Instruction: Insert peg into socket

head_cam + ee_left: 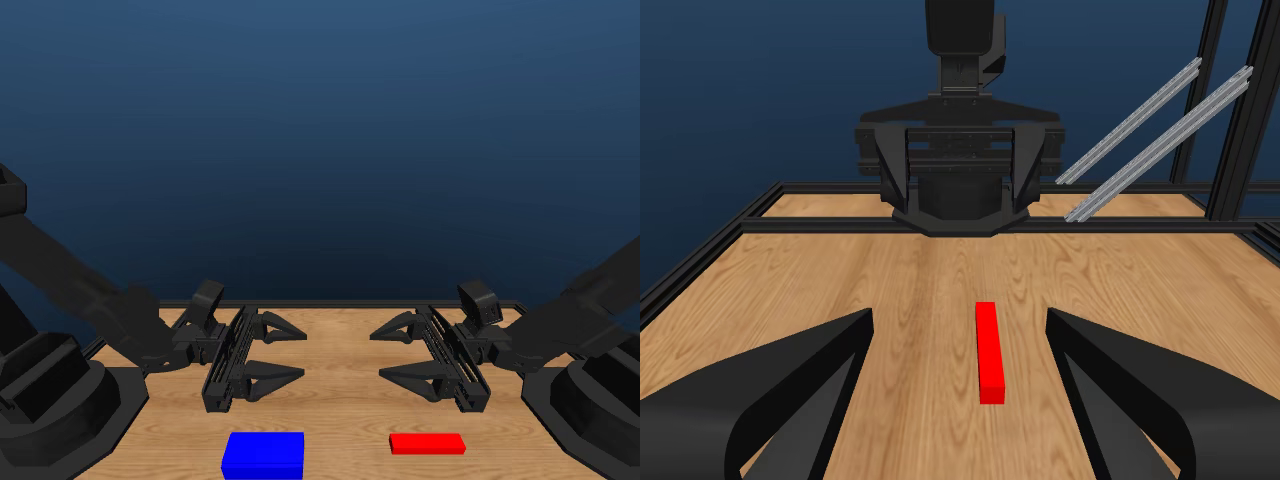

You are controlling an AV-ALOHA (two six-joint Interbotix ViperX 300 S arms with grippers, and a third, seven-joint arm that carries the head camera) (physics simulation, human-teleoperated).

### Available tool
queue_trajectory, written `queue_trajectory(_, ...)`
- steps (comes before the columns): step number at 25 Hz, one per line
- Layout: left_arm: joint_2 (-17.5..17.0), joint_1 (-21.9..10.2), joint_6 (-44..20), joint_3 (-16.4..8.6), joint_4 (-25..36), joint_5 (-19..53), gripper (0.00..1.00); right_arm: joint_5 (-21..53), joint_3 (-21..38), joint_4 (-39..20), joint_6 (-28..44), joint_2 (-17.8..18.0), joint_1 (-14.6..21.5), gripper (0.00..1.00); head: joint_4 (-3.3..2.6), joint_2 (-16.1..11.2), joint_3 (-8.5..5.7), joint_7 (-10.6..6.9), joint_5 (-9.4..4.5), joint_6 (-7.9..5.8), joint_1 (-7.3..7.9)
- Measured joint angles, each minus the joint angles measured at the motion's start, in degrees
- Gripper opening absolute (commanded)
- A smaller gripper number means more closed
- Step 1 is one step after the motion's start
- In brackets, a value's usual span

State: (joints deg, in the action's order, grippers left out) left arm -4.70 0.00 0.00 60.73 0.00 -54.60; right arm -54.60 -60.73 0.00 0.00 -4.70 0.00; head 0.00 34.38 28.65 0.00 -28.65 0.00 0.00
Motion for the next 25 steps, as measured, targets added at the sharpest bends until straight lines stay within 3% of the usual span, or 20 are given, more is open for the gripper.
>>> queue_trajectory(3, 1.0, -1.3, -1.1, -1.3, 0.2, -4.4, 1.00, 6.6, -0.4, 4.7, 1.8, -0.7, 0.8, 1.00, 0.56, -0.1, -1.73, -0.06, -5.61, 2.16, 0.20)
queue_trajectory(7, 2.1, -2.1, -2.2, -1.2, 0.0, -8.6, 1.00, 11.0, -0.5, 6.0, 3.0, -1.3, 0.4, 1.00, 0.69, -0.5, -2.56, -0.06, -9.38, 3.18, 0.06)
queue_trajectory(12, 2.2, -2.4, -3.8, -0.1, -2.5, -8.3, 1.00, 15.4, 0.0, 6.3, 2.9, -2.0, 0.7, 1.00, 0.73, -1.3, -3.09, -0.05, -11.21, 3.03, 0.46)
queue_trajectory(18, -1.9, -4.0, -4.7, 2.6, -14.0, 7.7, 1.00, 20.9, 1.7, 7.9, 2.8, -1.3, 3.2, 1.00, 1.01, -2.8, -3.10, 0.12, -12.15, 3.33, 1.18)
queue_trajectory(25, -4.7, -7.2, -4.8, 1.7, -16.7, 24.7, 1.00, 23.5, 2.4, 8.6, 4.5, 0.6, 4.4, 1.00, 1.32, -4.0, -3.13, -0.67, -12.63, 4.37, 1.74)
